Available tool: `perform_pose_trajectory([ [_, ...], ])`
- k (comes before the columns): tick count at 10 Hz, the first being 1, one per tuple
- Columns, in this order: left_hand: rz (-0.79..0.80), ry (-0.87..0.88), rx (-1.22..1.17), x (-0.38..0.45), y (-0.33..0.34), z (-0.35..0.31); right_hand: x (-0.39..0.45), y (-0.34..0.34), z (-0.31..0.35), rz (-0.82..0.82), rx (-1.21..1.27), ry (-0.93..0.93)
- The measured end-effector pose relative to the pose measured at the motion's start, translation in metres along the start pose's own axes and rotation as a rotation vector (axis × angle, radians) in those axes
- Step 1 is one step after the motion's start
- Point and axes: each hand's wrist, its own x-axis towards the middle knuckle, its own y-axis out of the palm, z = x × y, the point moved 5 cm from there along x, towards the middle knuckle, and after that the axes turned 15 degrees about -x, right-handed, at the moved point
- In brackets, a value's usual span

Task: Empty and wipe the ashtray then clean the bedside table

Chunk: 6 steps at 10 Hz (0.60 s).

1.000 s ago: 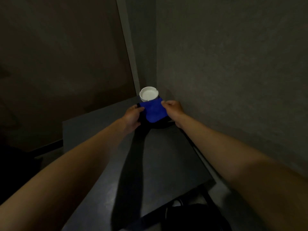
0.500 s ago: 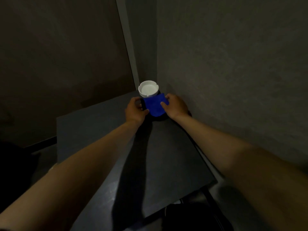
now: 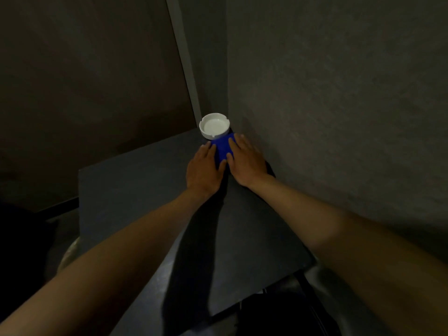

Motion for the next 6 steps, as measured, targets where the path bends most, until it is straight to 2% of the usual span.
perform_pose_trajectory([
  [3,0.044,-0.013,-0.013,-0.002,-0.007,-0.004,-0.004,-0.007,0.002,0.103,0.020,0.005],
  [6,-0.024,-0.005,-0.141,-0.020,-0.069,-0.027,-0.024,-0.064,0.028,0.033,0.062,-0.059],
])
